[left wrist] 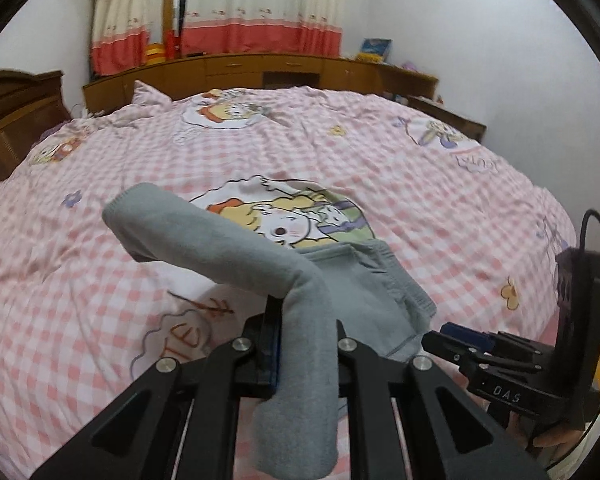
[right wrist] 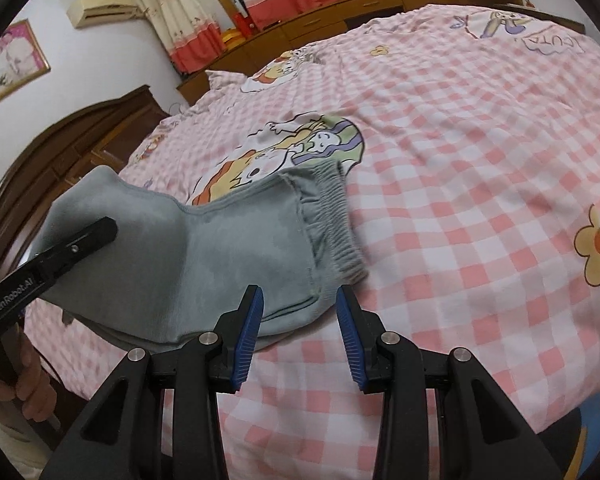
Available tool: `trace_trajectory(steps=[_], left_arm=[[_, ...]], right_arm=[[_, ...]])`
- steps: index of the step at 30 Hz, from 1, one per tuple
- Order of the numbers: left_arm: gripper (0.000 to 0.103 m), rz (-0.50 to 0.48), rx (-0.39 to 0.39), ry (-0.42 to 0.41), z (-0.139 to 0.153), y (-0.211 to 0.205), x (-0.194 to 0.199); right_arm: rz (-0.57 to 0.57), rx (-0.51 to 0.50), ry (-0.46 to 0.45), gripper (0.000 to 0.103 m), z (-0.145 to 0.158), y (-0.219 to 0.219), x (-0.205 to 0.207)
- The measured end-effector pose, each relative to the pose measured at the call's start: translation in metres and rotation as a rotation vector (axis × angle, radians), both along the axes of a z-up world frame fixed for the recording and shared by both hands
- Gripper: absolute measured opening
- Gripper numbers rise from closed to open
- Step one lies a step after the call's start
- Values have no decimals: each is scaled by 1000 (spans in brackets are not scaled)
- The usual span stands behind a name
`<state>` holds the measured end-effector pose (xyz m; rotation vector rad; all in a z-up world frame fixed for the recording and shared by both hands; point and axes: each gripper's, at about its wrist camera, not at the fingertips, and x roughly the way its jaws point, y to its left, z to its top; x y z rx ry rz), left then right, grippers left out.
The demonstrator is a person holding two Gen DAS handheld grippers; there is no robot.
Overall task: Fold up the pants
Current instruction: 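Fold the held pants half over the waistband with the left gripper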
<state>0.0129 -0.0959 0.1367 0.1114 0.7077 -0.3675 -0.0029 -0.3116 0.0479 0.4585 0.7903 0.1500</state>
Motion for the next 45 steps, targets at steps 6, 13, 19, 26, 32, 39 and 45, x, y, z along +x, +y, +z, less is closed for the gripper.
trace_trajectory(steps=[6, 13, 19, 26, 32, 39, 45], left_arm=[[11, -62, 79, 36, -10, -38, 15], [12, -117, 116, 110, -44, -82, 32], [41, -120, 77, 200, -72, -99, 40], [60, -149, 13, 203, -60, -95, 28], [68, -95, -41, 163, -37, -61, 11], [72, -42, -131, 143, -26, -14, 2], [72, -15, -206, 136, -26, 16, -4]], right_arm=[[-35, 41, 6, 40, -6, -18, -2], [-66, 61, 30, 40, -15, -37, -3], [-80, 63, 46, 40, -22, -44, -2], [-74, 34, 39, 40, -22, -45, -1], [-81, -29, 22, 40, -6, -52, 8], [-13, -73, 1, 40, 14, -32, 18], [18, -104, 1, 40, 23, -14, 29]])
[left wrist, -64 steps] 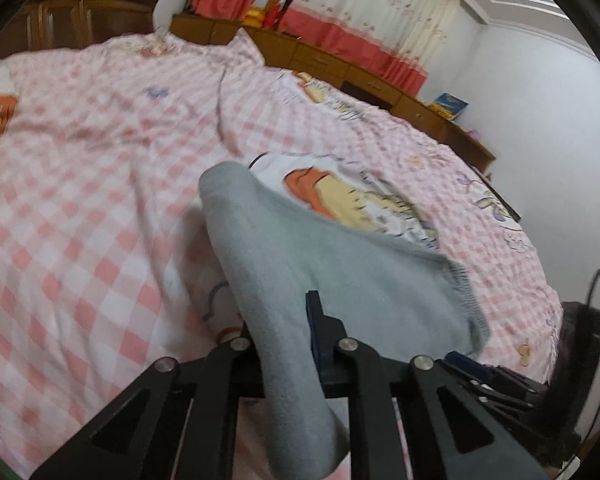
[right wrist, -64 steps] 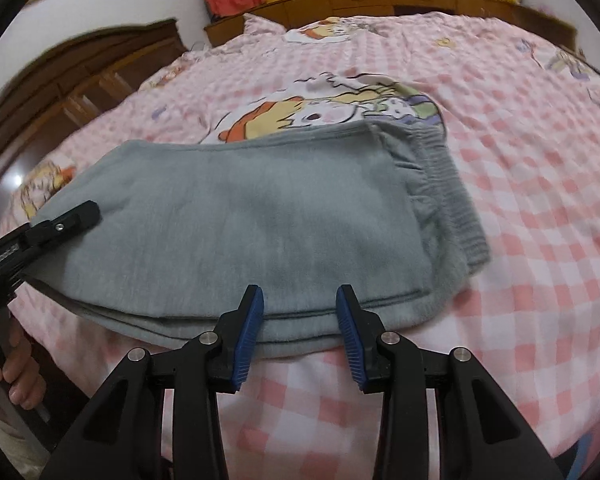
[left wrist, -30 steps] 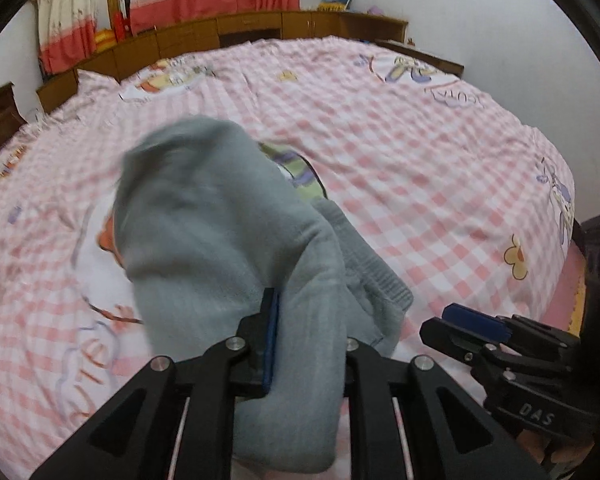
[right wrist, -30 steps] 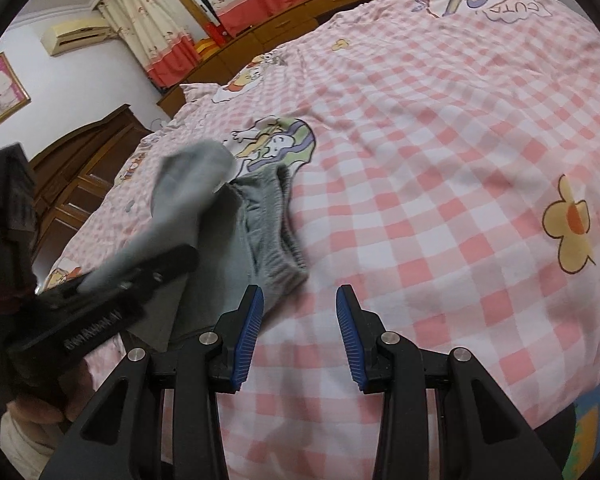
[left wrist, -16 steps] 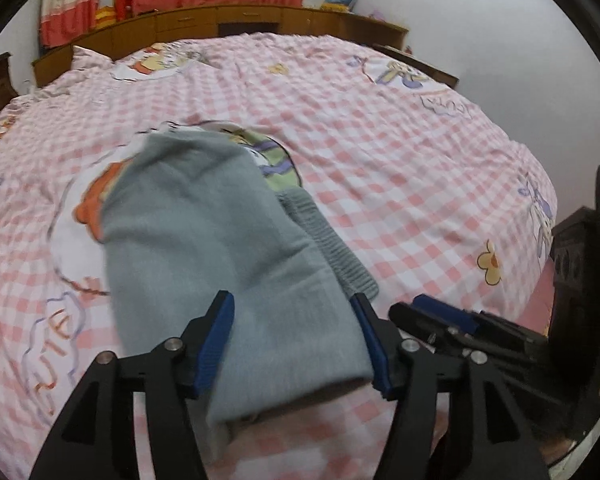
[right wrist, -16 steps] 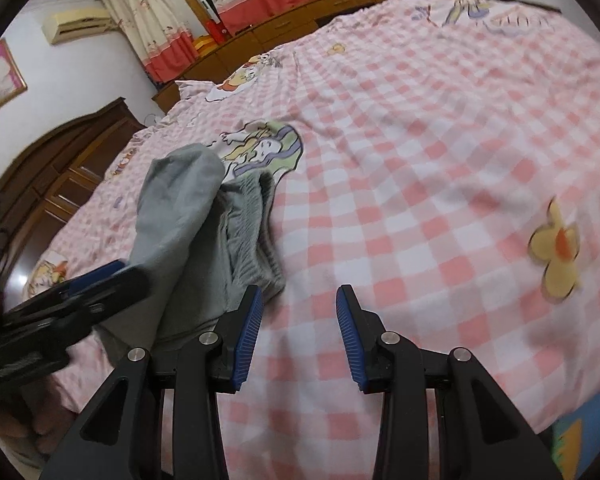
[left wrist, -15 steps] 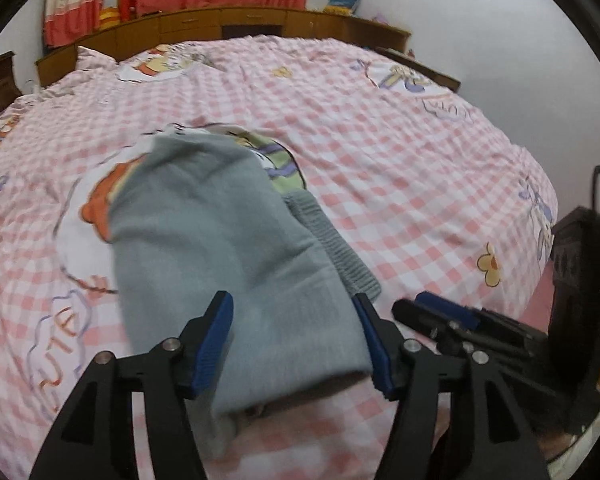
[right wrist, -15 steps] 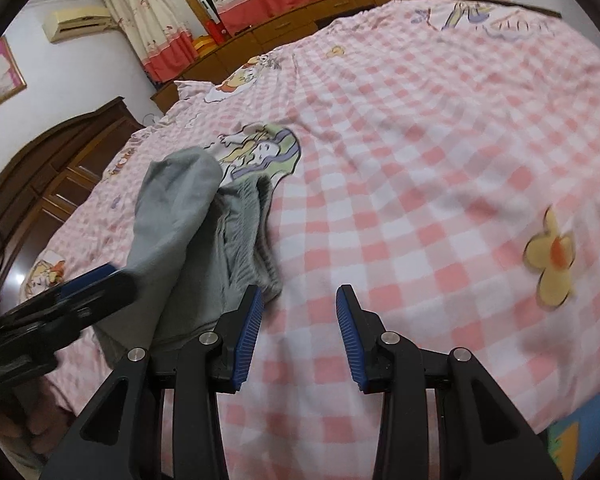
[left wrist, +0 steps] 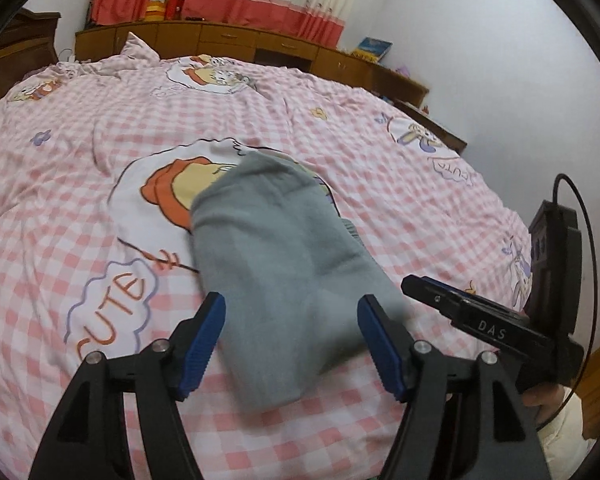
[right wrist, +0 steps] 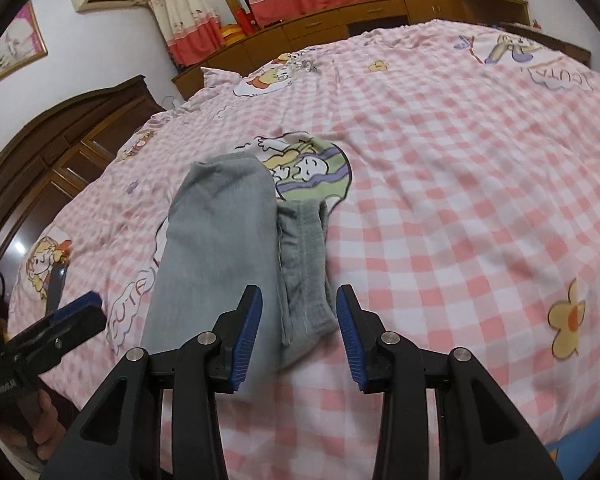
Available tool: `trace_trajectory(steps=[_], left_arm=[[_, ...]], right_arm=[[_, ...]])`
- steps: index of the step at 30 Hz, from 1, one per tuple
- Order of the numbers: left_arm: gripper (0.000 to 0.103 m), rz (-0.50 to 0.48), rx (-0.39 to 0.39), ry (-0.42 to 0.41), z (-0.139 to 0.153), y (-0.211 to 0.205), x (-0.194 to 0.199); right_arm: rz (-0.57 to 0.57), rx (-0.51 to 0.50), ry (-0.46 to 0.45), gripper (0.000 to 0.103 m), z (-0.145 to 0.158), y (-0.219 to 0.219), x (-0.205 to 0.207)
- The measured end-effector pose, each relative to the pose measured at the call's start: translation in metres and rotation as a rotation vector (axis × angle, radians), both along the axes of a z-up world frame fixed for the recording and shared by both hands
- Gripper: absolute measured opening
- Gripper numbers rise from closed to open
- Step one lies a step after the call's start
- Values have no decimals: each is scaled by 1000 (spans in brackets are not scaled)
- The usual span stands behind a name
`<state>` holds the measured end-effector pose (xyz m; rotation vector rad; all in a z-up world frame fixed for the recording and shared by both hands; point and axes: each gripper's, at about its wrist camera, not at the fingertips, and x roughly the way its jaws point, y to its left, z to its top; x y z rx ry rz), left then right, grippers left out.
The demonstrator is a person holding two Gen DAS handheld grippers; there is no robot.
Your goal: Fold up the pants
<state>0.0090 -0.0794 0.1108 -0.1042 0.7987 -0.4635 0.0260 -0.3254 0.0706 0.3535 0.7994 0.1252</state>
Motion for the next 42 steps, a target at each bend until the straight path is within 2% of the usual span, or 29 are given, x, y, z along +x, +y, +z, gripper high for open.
trace_trajectory(steps=[3, 9, 13, 17, 22, 24, 25, 26, 30, 33, 37, 42], left_arm=[[72, 26, 5, 5, -5, 11, 2], [72, 97, 40, 41, -27, 24, 18], [72, 103, 39, 74, -41, 26, 28], [72, 107, 89, 78, -51, 24, 34], [72, 109, 49, 104, -61, 26, 41], [72, 112, 46, 103, -62, 26, 41], [72, 114, 47, 102, -63, 26, 41], [72, 118, 47, 102, -63, 26, 40], [72, 121, 56, 91, -60, 23, 38], [72, 112, 80, 77, -57, 18, 36], [72, 74, 68, 62, -49, 11, 31], [72, 12, 59, 49, -44, -10, 34]], right_arm=[[22, -4, 9, 40, 4, 2, 13], [77, 57, 73, 40, -4, 9, 44], [98, 59, 113, 40, -16, 18, 58], [112, 38, 140, 40, -28, 29, 69], [126, 24, 145, 40, -27, 40, 75], [141, 7, 126, 28, -24, 44, 75], [154, 10, 114, 15, -22, 45, 74], [165, 14, 103, 12, -20, 46, 73], [177, -24, 59, 10, -9, 47, 65], [176, -9, 26, 10, 6, 41, 60], [166, -43, -19, 10, 26, 29, 52], [99, -70, 15, 10, 16, 3, 56]])
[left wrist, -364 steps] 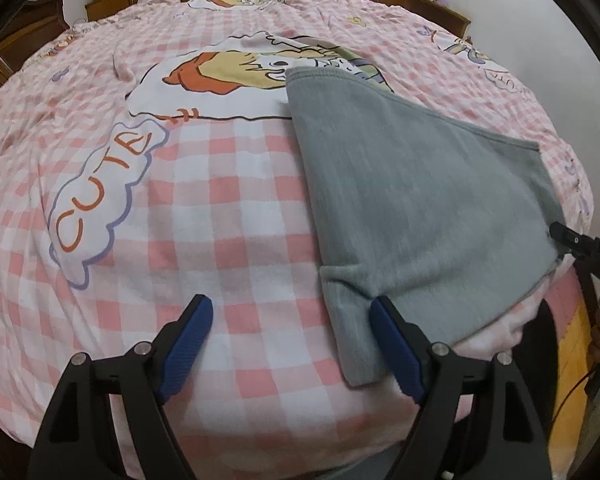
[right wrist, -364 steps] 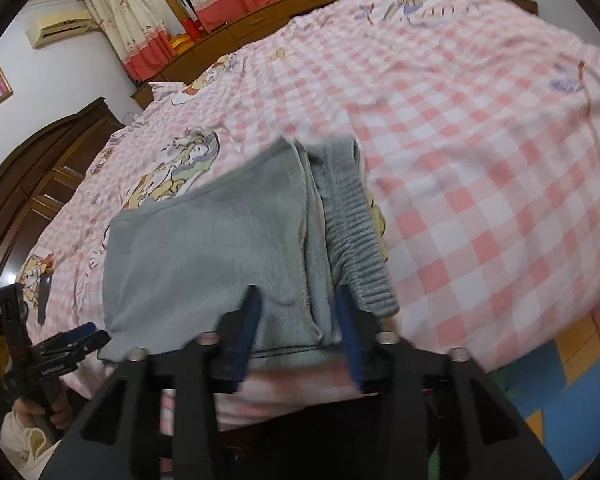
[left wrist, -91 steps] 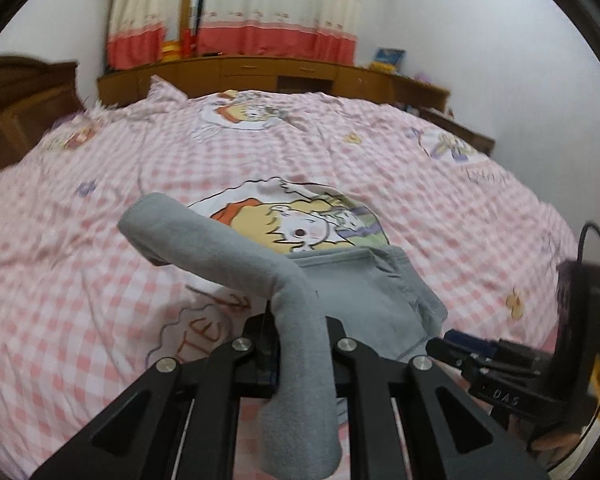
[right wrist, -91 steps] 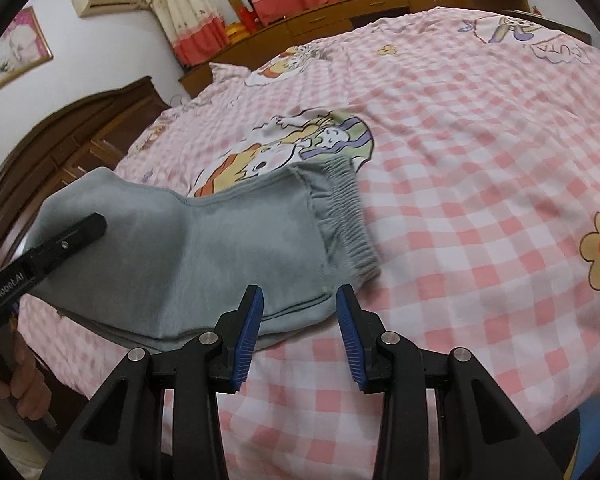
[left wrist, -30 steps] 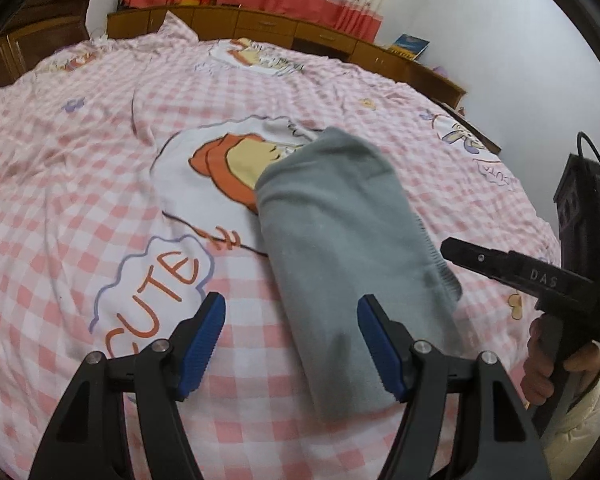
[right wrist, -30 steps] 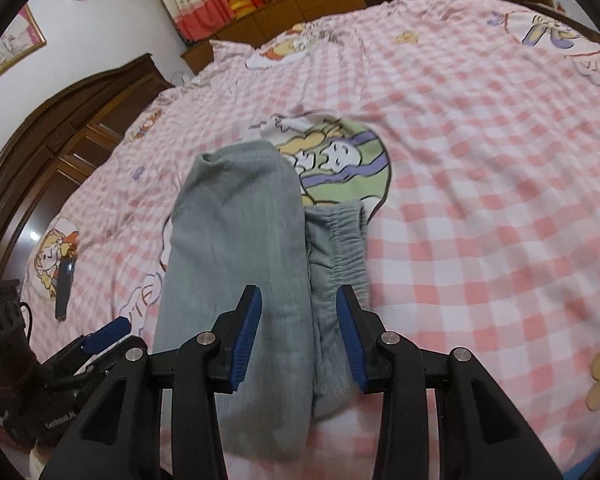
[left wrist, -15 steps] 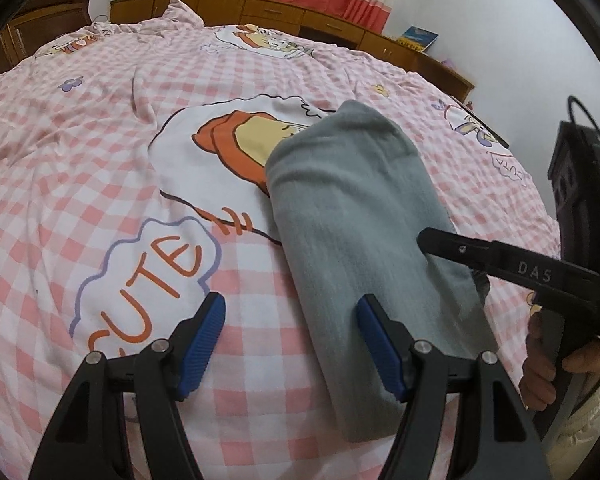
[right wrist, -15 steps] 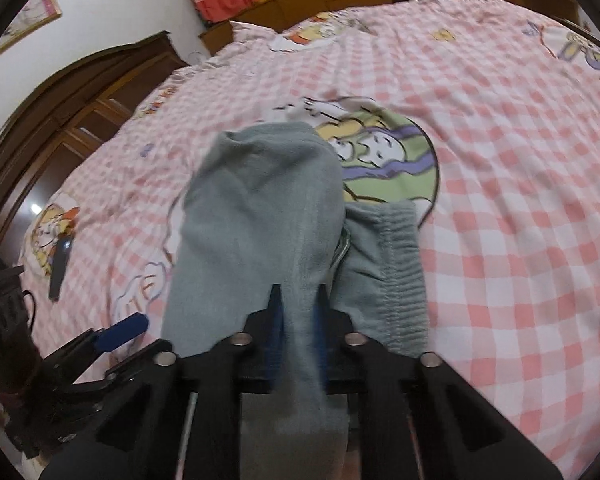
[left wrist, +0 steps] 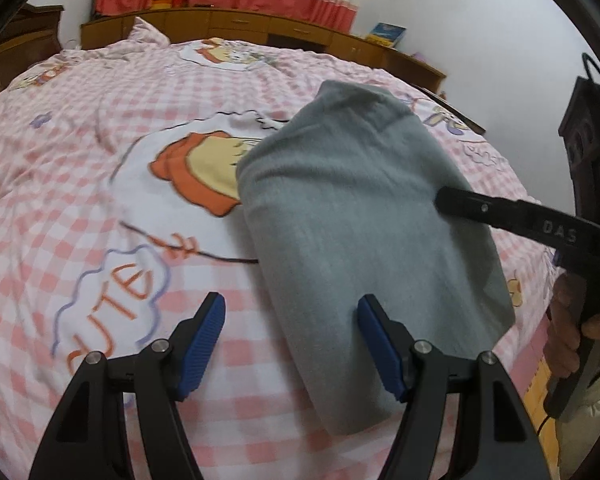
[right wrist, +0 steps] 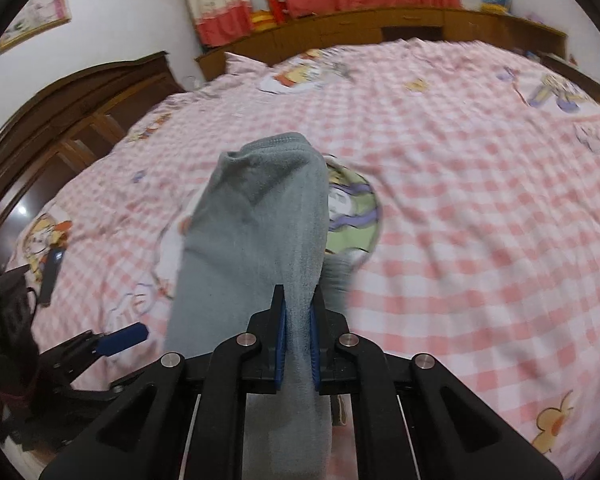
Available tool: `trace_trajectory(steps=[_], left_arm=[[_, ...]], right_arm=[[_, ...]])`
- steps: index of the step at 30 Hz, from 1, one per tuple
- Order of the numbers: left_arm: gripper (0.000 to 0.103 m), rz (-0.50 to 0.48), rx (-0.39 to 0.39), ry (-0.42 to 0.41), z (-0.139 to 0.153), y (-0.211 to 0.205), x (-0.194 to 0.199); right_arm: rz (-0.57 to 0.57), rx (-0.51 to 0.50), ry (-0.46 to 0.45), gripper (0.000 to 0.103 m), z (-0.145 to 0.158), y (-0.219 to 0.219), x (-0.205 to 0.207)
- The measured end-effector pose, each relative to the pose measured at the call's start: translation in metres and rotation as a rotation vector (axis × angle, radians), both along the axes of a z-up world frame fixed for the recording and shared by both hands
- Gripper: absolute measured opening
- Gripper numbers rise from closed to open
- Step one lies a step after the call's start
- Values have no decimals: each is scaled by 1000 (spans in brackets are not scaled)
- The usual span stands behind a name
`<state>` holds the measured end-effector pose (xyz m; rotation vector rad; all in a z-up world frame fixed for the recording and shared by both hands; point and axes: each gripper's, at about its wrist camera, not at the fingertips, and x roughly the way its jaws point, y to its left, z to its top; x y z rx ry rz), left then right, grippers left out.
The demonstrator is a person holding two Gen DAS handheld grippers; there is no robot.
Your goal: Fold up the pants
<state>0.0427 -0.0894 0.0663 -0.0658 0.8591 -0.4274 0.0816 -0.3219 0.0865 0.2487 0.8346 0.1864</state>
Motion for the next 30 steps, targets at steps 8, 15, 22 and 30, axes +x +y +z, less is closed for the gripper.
trace_trajectory(steps=[8, 15, 22, 30], left_arm=[[74, -63, -55, 139, -23, -21, 22], [73, -67, 30, -26, 19, -27, 18], [54, -111, -7, -47, 23, -51, 59], [45, -94, 140, -9, -17, -70, 84]], right_arm=[[-33, 27, 108, 26, -48, -25, 15], [-83, 16, -7, 26, -6, -28, -8], [-19, 60, -1, 26, -22, -6, 0], [-19, 44, 35, 25, -57, -7, 9]])
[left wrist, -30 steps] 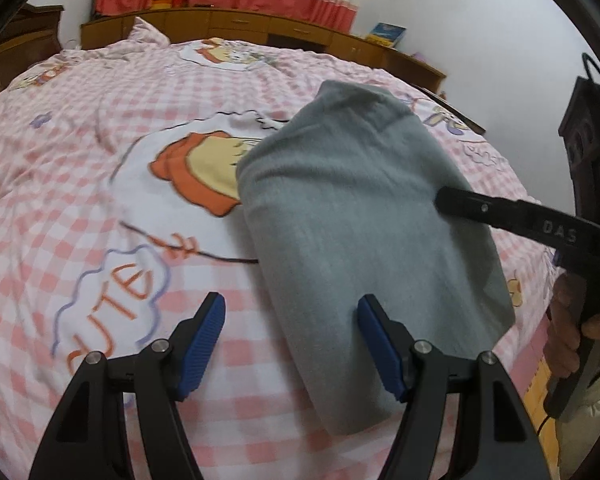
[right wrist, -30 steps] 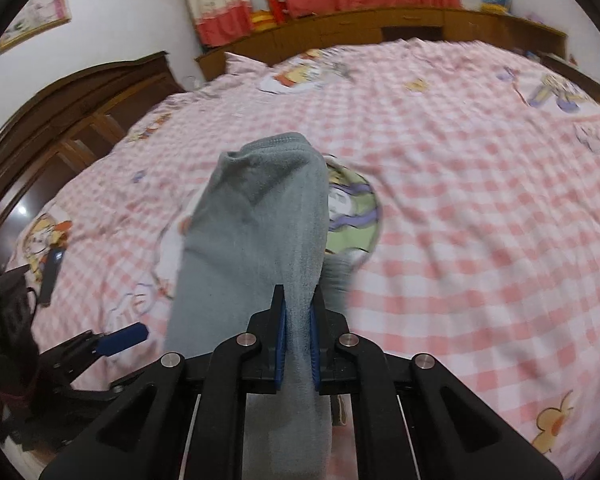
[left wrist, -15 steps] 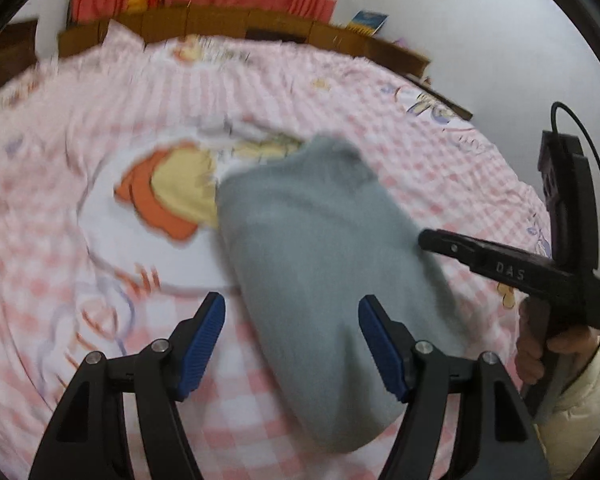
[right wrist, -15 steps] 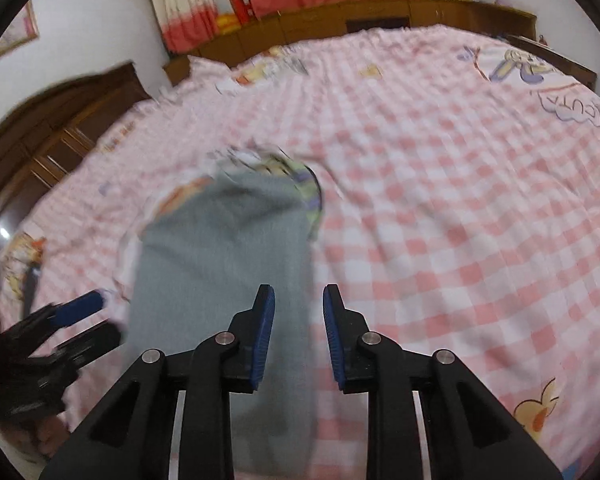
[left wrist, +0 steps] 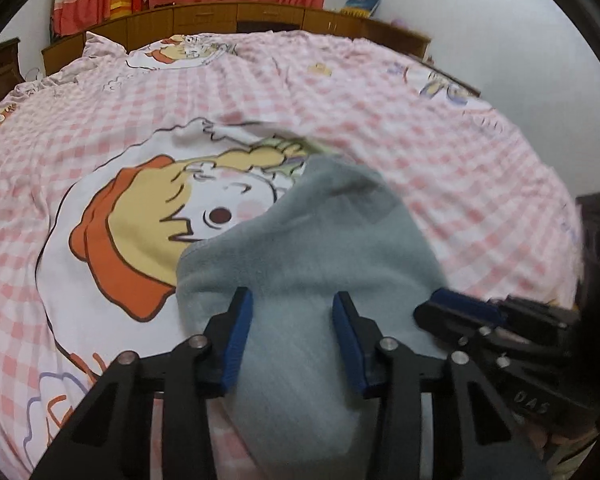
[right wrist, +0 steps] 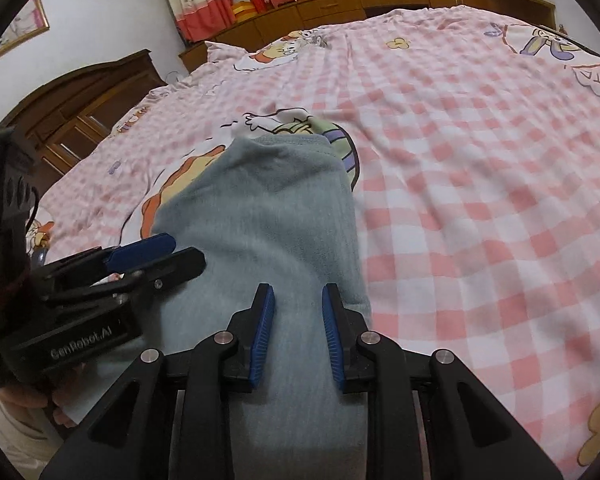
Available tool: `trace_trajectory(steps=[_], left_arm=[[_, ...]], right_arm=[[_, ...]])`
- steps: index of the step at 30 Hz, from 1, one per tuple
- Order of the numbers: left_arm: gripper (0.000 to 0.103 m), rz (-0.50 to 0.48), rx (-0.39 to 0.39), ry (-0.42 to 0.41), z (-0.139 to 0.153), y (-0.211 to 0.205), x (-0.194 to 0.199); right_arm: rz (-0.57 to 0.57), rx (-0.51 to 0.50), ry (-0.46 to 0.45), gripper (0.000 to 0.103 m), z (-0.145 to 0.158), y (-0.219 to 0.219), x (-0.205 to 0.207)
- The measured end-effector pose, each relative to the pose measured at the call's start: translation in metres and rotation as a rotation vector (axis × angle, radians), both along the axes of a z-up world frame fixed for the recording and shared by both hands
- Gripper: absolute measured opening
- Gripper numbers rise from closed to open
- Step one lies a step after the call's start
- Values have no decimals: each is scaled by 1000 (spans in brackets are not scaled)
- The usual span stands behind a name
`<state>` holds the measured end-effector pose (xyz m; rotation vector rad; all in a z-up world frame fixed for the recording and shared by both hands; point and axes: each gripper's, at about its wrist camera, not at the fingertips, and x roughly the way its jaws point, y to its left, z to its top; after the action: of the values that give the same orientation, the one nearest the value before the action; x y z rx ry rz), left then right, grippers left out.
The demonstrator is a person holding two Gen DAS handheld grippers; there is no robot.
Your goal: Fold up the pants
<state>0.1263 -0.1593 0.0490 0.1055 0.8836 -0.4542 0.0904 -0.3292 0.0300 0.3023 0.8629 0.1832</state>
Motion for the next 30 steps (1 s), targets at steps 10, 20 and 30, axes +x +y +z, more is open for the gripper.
trace_trajectory(steps=[10, 20, 30], left_arm=[[70, 78, -71, 0, 15, 38, -47], [71, 123, -288, 157, -11, 52, -37], [31, 27, -250, 54, 16, 36, -53]], right_arm=[[-91, 40, -3, 50, 8, -25, -20], [-2, 277, 62, 41, -24, -21, -9], [6, 303, -64, 22, 15, -5, -28]])
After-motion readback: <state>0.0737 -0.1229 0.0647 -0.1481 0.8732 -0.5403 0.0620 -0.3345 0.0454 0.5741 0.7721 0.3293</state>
